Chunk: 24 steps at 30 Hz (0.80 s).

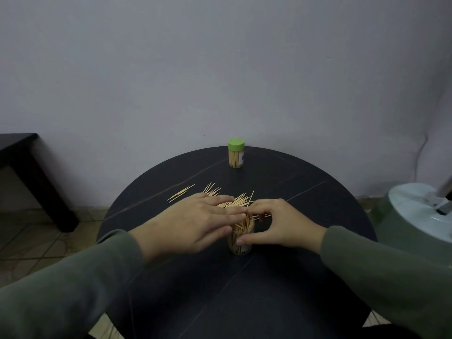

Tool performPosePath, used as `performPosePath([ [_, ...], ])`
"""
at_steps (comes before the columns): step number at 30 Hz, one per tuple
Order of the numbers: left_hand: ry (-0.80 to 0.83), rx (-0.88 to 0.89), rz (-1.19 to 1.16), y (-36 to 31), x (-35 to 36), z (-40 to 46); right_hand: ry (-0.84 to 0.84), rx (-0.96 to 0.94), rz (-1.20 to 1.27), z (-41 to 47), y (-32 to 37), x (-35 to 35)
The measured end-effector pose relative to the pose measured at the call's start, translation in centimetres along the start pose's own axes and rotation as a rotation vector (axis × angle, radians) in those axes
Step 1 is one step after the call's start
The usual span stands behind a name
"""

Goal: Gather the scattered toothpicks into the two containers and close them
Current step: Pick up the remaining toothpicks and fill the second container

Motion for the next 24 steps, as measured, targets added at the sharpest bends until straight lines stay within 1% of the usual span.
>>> performPosePath([
  [4, 0.030, 0.005, 0.018, 0.3, 0.1, -0.5, 0.006, 0.012, -0.027, 0.0, -0.1, 0.0],
  [8, 0.106, -0.024, -0.082, -0.7, 1.0, -0.6, -0.031, -0.023, 0.004, -0.1, 0.6, -0.3],
  [12, 0.143, -0.116, -0.032, -1.1, 1.3, 0.0, -0.035, -0.050, 0.013, -0.1, 0.7, -0.3],
  [15, 0.208, -0.201, -0.011, -0.3, 1.6, 0.0, -0.032, -0.055, -0.017, 0.0, 0.7, -0.1],
  [17, 0.170, -0.224, -0.016, 0.2, 1.1, 0.0, -0.024, -0.043, -0.040, 0.1, 0.7, 0.0],
  [19, 0.096, -0.246, -0.037, 0.9, 0.3, 0.0, -0.012, -0.033, -0.043, 0.1, 0.7, 0.1],
  [22, -0.001, -0.158, -0.042, 0.7, -0.6, -0.1, 0.002, -0.030, -0.052, 0.2, 0.6, 0.1],
  [24, 0.017, -0.113, -0.043, 0.3, -0.3, -0.1, -0.001, -0.040, -0.062, 0.3, 0.6, 0.2],
])
Point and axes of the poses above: each hand's wrist, its own z-axis towards the middle knuckle, its own x-axis out of the palm, y = z × x, the point moved 8 cm from there along z, towards the middle knuckle, and after that the axes turned 3 degrees about -x, right-handed, at the moved point
